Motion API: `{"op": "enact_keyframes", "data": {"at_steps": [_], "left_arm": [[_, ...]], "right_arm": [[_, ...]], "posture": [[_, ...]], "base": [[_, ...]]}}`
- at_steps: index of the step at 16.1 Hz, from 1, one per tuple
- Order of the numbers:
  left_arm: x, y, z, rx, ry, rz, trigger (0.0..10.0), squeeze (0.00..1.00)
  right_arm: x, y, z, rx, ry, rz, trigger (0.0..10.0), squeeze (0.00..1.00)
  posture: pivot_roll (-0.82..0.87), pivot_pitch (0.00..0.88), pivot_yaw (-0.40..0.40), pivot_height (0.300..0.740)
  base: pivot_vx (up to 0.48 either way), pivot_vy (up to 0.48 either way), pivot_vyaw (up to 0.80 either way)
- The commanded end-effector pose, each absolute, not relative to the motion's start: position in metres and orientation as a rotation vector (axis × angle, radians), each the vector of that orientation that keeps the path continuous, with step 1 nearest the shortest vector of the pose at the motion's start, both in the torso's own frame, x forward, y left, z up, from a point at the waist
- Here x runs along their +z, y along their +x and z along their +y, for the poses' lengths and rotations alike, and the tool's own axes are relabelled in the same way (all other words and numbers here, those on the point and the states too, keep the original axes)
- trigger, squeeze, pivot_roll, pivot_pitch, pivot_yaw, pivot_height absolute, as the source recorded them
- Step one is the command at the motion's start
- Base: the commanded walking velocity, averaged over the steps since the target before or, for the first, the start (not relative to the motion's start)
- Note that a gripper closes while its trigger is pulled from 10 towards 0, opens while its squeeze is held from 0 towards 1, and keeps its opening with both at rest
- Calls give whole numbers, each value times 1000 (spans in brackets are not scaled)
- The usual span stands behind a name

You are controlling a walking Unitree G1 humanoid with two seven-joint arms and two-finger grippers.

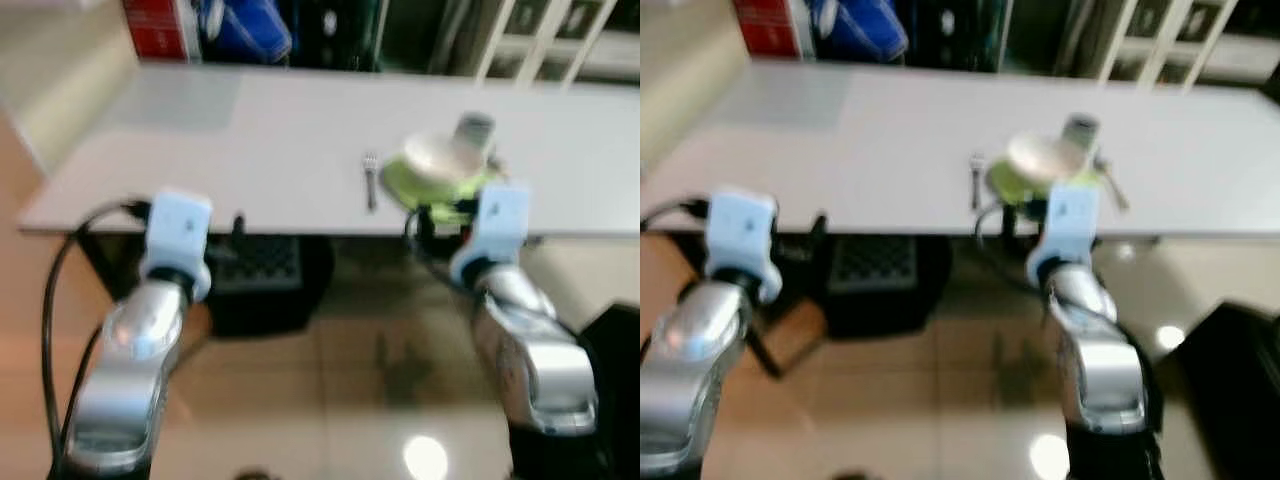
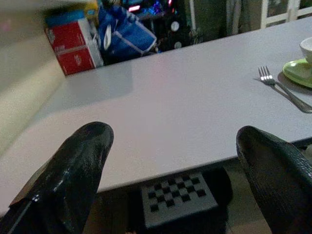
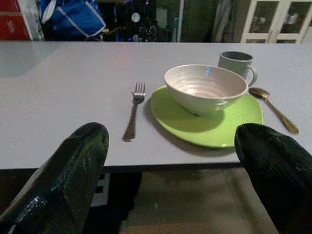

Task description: Setting the table

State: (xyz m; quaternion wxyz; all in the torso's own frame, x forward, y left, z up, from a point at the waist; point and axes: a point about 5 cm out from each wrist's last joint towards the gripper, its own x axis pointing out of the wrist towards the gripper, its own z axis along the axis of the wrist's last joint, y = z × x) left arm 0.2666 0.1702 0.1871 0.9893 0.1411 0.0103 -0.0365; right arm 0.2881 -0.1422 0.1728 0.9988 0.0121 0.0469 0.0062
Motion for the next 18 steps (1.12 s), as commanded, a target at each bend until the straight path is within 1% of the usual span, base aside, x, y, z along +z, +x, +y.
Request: {"op": "enact_keyframes", "data": {"at_steps": [1,3,5,7,10,12,13,16,18], "left_arm": [[191,272,169,-92,298,9,10000,0],[195,277,165,-98,291,-7,10000,0],[194,276,168,-87,290,-5,10000,0],[189,275,166,-93,293,9,10000,0],[191,277,165,-102,303,5,10000,0],[194,278,167,-95,301,-3,10000,0],[194,278,172,-87,305,-1,10000,0],[192,279,171,-85,303,5,10000,0],[192,280,170,-96,311,6,10000,0]], "right_arm": [[179,288,-141,6,34,68,10000,0],[177,289,-144,-11,34,68,10000,0],[180,290,-141,-2,30,58,10000,0],[179,289,-145,-18,30,67,10000,0],[178,292,-142,-11,45,71,10000,0],[177,293,-141,-12,51,72,10000,0],[177,291,-138,-11,54,72,10000,0],[175,291,-142,-25,54,79,10000,0],[176,294,-142,-22,47,72,10000,0]], "posture": [[70,0,-43,740],[73,0,-44,740],[59,0,-38,740],[66,0,-57,740],[78,0,-43,740],[79,0,-39,740],[71,0,-30,740],[75,0,-38,740],[77,0,-26,740]], "base": [[0,360,0],[0,364,0],[0,364,0],[0,364,0],[0,381,0],[0,416,-506],[0,469,-538],[0,480,0],[0,480,0]]}}
